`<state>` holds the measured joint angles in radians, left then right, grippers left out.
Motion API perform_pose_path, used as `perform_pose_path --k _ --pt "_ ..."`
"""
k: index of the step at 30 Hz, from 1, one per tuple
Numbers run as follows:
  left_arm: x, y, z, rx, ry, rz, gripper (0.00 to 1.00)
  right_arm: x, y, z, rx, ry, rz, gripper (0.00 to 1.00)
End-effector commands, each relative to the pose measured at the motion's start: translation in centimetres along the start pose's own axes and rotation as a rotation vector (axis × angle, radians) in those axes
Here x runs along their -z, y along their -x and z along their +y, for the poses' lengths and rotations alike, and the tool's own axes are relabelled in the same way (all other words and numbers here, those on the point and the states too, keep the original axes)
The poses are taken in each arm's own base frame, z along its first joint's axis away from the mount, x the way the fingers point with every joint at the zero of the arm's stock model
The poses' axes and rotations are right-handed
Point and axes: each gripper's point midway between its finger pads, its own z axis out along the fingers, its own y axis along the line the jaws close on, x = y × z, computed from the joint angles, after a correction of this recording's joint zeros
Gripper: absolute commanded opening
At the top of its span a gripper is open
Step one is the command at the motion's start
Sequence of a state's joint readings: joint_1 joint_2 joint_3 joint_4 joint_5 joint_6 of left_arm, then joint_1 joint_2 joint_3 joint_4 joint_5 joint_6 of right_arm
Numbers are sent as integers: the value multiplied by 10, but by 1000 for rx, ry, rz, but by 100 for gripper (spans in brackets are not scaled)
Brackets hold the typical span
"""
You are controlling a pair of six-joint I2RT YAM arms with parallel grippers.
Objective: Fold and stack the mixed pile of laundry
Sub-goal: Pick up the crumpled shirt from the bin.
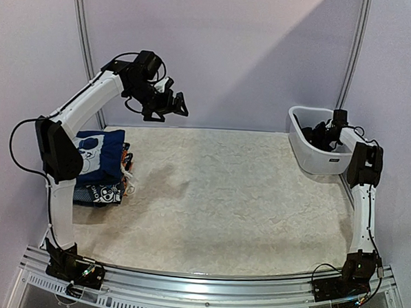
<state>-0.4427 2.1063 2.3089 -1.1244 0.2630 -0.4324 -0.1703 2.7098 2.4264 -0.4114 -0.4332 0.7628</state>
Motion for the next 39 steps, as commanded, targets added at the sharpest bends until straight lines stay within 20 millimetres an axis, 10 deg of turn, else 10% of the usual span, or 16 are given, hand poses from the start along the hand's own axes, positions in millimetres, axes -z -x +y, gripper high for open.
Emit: perform_pose_path --k 1,11,20,31,39 --pt "2 4 2 7 -6 -3 98 -2 2 23 48 93 -3 0" --pt "20 2 3 -14 24 -17 98 78 38 144 197 314 -129 0" --pt "48 8 -4 -71 18 -97 98 194 34 288 387 560 -282 0" --pt "92 7 -36 -113 -135 -167 97 385 -50 459 616 823 -562 0" --pt "137 -12 -58 -41 -270 -205 92 488 -128 532 725 943 -790 0"
